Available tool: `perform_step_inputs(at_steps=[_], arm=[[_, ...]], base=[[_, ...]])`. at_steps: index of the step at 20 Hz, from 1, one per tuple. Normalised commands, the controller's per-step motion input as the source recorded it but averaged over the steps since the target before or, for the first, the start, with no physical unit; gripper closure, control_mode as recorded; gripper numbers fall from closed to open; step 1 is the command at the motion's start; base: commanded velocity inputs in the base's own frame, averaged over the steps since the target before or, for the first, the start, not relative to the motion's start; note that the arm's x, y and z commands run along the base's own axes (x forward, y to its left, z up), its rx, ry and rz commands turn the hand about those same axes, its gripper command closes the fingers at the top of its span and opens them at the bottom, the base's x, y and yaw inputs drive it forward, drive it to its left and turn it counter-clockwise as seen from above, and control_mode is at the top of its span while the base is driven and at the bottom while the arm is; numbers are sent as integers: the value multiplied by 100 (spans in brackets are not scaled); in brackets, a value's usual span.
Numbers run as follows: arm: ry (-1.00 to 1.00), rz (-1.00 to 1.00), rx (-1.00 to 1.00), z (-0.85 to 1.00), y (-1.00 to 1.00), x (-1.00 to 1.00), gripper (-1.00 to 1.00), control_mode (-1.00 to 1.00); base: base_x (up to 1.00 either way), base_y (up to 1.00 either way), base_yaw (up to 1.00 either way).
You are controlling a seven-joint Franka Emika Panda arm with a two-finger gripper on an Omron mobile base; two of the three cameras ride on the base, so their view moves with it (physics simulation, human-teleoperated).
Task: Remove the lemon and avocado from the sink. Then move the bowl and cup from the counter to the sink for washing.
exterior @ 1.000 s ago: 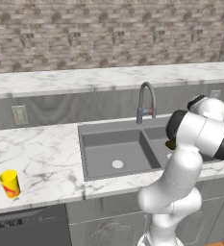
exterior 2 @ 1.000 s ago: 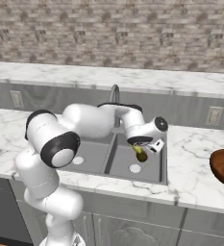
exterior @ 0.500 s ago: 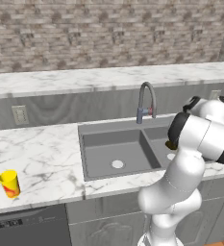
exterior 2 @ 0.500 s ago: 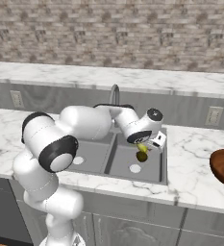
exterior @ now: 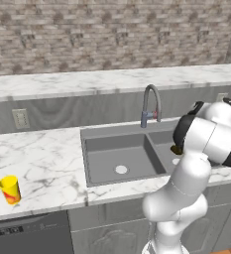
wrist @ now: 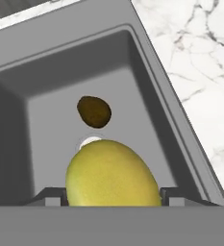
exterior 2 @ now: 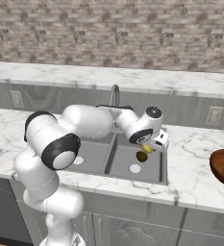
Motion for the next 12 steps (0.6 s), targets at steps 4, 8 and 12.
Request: perform_step_inputs(at_steps=[4, 8, 12], arm=[[2, 0, -4, 0, -29, 6, 100, -100], [2, 0, -2, 0, -31, 11, 100, -100], [0, 0, 0, 0, -28, 15, 100, -100]], base=[[0, 0, 0], [0, 0, 0], [0, 0, 0]])
